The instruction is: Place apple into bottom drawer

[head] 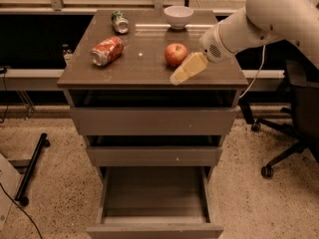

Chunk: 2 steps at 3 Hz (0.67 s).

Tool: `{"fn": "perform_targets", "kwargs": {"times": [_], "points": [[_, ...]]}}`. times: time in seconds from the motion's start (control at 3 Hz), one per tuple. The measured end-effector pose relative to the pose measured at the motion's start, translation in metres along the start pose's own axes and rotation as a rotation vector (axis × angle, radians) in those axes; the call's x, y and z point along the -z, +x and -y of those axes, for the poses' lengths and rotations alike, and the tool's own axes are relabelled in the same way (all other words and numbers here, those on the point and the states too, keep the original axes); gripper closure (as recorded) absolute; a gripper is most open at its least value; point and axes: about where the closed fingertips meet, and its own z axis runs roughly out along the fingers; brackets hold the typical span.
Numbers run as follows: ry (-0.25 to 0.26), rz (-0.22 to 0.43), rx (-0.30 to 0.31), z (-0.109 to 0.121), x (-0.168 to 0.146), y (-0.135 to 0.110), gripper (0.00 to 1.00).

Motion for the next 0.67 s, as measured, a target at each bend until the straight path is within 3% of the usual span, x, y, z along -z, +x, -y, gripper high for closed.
{"fn": "perform_targets", "kwargs": {"times": [0.67], "points": [[-0.024, 0.125, -0.067, 0.040, -0.048, -0.011, 0.00]]}}
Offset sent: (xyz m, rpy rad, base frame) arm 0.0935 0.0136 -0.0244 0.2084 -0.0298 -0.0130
